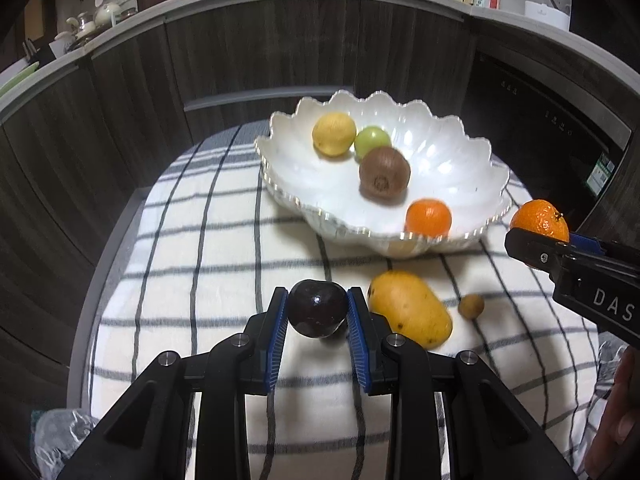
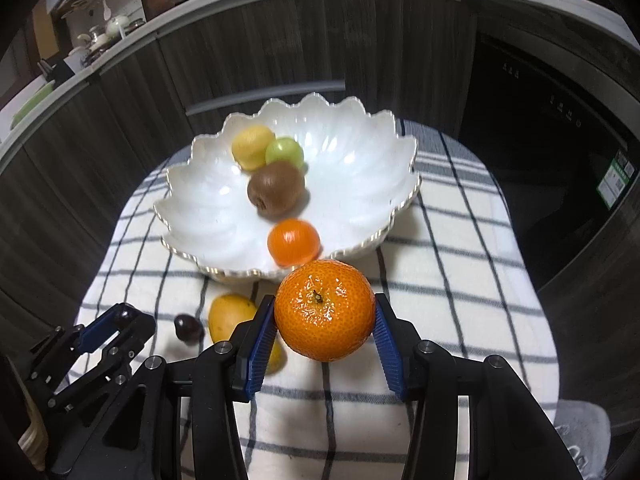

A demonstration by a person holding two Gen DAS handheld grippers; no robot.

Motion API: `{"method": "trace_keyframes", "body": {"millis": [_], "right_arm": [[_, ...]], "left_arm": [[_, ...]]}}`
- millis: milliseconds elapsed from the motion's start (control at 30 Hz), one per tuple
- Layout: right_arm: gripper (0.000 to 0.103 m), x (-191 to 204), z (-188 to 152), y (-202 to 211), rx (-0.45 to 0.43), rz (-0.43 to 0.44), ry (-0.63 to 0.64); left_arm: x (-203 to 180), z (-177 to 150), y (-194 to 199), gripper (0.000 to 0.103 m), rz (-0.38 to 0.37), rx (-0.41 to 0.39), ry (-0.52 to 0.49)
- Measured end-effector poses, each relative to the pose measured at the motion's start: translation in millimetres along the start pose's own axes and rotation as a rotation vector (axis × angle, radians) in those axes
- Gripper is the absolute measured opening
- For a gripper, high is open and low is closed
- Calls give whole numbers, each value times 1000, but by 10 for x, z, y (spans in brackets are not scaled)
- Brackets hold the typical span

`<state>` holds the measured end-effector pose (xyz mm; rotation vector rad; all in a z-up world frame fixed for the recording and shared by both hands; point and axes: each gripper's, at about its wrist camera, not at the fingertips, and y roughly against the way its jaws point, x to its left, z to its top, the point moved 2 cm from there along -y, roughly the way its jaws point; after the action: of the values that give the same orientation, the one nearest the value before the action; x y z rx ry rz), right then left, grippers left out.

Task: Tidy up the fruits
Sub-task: 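Carry the plum and mandarin over the white bowl with both tools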

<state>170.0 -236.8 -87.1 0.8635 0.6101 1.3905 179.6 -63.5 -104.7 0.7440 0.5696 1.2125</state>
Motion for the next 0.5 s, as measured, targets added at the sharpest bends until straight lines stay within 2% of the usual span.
{"method": "trace_keyframes", "body": {"millis": [500], "right_arm": [[48,-109,534,-111,-53,-17,8]], "left_arm": [[-13,708,-227,30,-9,-59,-6]]}}
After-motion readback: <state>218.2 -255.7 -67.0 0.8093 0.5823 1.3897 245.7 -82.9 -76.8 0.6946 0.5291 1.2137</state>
